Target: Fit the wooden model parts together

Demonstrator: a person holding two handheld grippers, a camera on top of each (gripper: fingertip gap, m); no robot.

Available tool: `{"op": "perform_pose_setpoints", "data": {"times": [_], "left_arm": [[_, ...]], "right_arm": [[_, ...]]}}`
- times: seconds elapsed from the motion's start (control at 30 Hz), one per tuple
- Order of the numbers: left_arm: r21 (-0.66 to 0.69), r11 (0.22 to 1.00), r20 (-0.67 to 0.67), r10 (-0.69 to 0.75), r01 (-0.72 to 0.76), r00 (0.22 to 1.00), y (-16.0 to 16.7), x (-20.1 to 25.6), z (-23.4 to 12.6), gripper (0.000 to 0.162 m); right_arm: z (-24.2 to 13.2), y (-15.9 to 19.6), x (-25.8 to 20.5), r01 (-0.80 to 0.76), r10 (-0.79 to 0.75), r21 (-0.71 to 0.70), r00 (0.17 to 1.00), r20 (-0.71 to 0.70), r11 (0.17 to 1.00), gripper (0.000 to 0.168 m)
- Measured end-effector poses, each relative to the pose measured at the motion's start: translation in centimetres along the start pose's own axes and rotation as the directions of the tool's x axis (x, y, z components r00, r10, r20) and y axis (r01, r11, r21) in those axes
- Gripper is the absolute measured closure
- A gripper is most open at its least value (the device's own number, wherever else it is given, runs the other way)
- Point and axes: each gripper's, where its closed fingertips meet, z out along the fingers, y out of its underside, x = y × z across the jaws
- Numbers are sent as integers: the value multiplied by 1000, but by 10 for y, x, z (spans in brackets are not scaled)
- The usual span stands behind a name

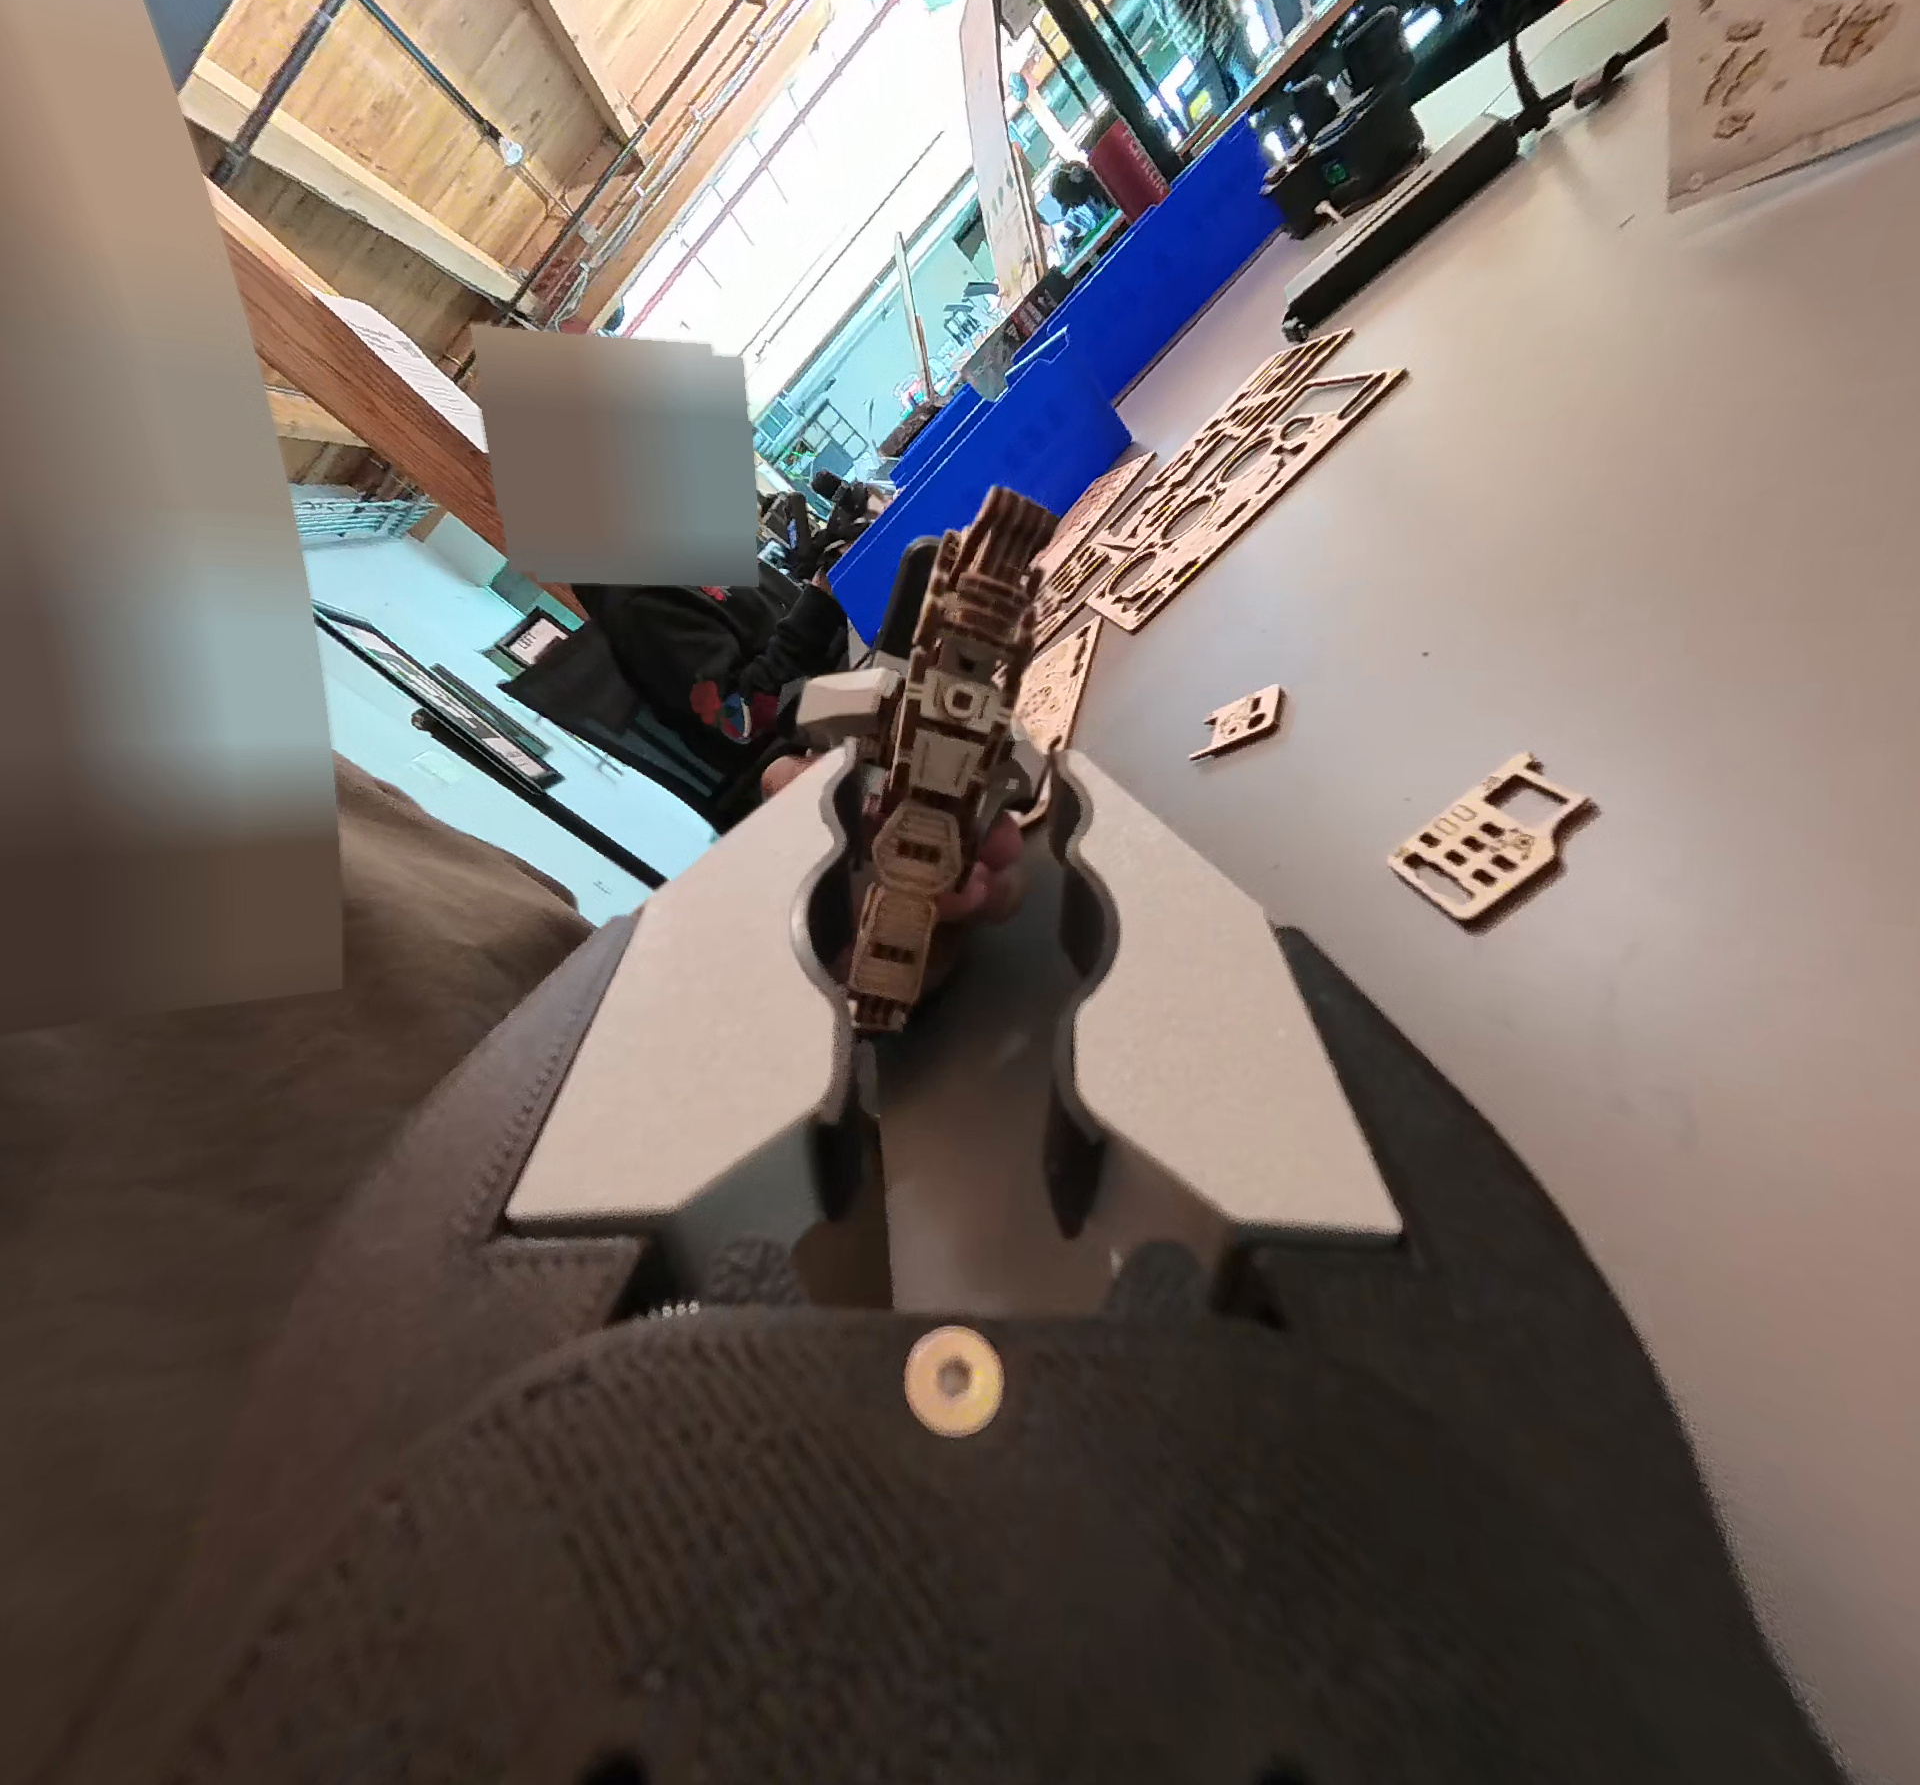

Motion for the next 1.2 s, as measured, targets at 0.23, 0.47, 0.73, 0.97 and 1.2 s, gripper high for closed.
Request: {"op": "perform_pose_setpoints", "data": {"times": [0.23,0.47,0.73,0.97,1.2], "left_arm": [[-39,999,12,26,-25,1000,7,1,2,137],[-78,993,31,93,-91,995,15,2,7,137],[-76,994,30,78,-76,996,14,0,11,137],[33,998,-29,-47,48,998,-2,0,5,137],[42,994,-79,-98,101,992,-7,2,5,137]], "right_arm": [[4,7,-2,-85,87,-32,995,51,996,143],[1,8,-5,-113,115,-39,991,67,993,151],[-2,8,-3,-112,116,-58,991,73,992,150],[-15,-7,2,-41,40,27,999,26,999,125],[-16,-9,1,32,-32,56,999,-3,998,122]]}}
